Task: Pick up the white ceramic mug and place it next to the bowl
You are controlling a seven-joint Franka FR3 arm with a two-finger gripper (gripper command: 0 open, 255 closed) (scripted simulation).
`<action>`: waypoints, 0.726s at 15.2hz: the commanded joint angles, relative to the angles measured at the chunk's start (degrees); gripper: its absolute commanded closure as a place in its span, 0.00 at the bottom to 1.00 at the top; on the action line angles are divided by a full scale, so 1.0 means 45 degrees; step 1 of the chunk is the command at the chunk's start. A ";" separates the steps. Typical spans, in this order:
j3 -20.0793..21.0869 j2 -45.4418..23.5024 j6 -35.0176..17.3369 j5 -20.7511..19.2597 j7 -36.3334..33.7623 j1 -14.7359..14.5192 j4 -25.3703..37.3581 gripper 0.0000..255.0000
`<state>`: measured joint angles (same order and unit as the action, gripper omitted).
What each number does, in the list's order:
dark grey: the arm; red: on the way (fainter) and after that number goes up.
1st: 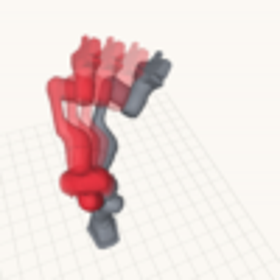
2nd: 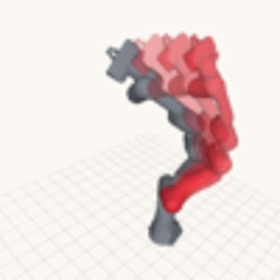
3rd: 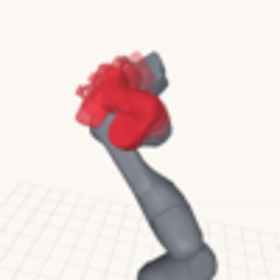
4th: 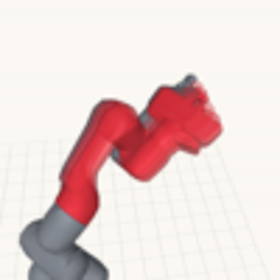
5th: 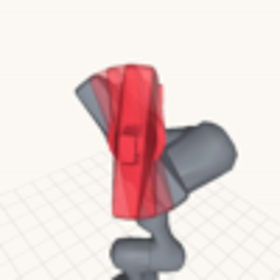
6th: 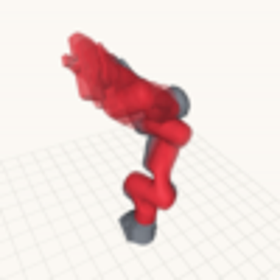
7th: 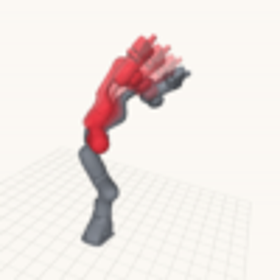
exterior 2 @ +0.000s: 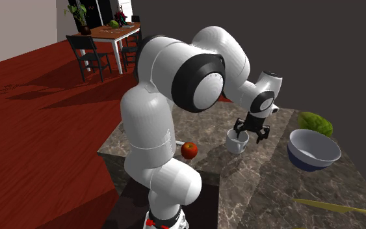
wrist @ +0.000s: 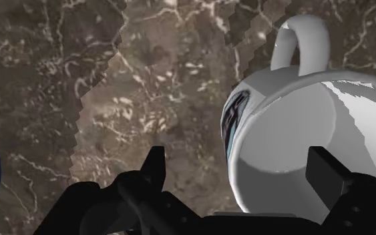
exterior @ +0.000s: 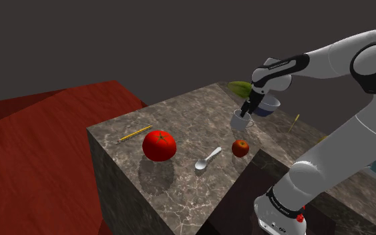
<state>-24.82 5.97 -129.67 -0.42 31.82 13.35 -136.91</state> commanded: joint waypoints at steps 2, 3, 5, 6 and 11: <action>0.0065 0.0671 0.1145 -0.0320 -0.0231 0.0052 0.0522 0.00; 0.0092 0.0842 0.1500 -0.0390 -0.0287 0.0063 0.0718 0.00; 0.0093 0.0843 0.1500 -0.0391 -0.0287 0.0065 0.0717 0.00; 0.0093 0.0842 0.1500 -0.0390 -0.0286 0.0065 0.0718 0.00; 0.0093 0.0842 0.1500 -0.0390 -0.0286 0.0065 0.0718 0.00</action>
